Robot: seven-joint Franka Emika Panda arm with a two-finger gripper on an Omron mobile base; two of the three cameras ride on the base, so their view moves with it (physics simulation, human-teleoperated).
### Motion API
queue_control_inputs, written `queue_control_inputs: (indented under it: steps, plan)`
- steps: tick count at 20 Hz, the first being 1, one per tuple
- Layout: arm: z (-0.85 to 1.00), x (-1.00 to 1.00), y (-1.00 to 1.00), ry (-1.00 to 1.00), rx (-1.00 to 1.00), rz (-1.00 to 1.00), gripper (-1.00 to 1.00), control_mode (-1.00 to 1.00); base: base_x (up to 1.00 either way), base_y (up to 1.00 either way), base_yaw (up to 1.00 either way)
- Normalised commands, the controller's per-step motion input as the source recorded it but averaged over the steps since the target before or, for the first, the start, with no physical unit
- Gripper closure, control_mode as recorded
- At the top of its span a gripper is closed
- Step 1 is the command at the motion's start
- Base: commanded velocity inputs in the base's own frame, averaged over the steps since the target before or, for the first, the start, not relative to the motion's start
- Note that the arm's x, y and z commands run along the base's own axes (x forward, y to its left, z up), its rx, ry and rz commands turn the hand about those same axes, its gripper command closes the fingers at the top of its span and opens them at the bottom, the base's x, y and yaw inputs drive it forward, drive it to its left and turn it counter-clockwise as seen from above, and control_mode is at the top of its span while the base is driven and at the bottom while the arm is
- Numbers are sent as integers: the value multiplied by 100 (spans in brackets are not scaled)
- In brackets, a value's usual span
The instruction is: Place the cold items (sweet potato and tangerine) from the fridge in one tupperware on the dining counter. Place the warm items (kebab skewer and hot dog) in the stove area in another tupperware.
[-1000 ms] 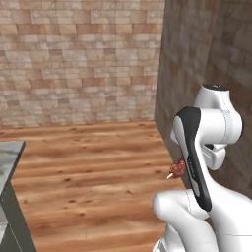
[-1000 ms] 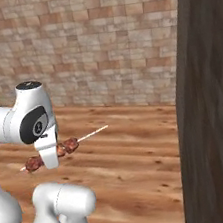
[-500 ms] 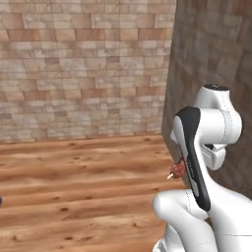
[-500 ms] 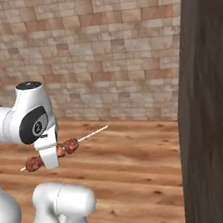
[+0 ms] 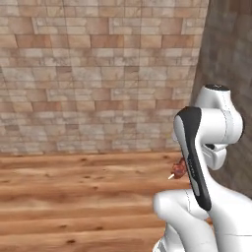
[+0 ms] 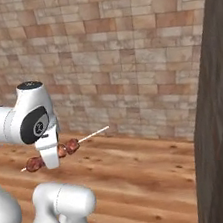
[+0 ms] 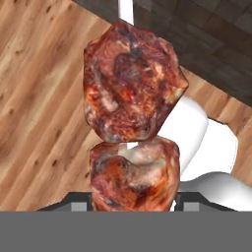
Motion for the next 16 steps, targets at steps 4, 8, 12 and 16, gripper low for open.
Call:
queue_control_inputs:
  steps: [4, 8, 12, 16]
  plan:
    - [0, 0, 0, 0, 0, 0, 100, 100, 76, 48, 39]
    - [0, 0, 0, 0, 0, 0, 100, 100, 67, 35, 50]
    - [0, 0, 0, 0, 0, 0, 100, 100, 72, 21, 53]
    - [0, 0, 0, 0, 0, 0, 100, 100, 92, 23, 40]
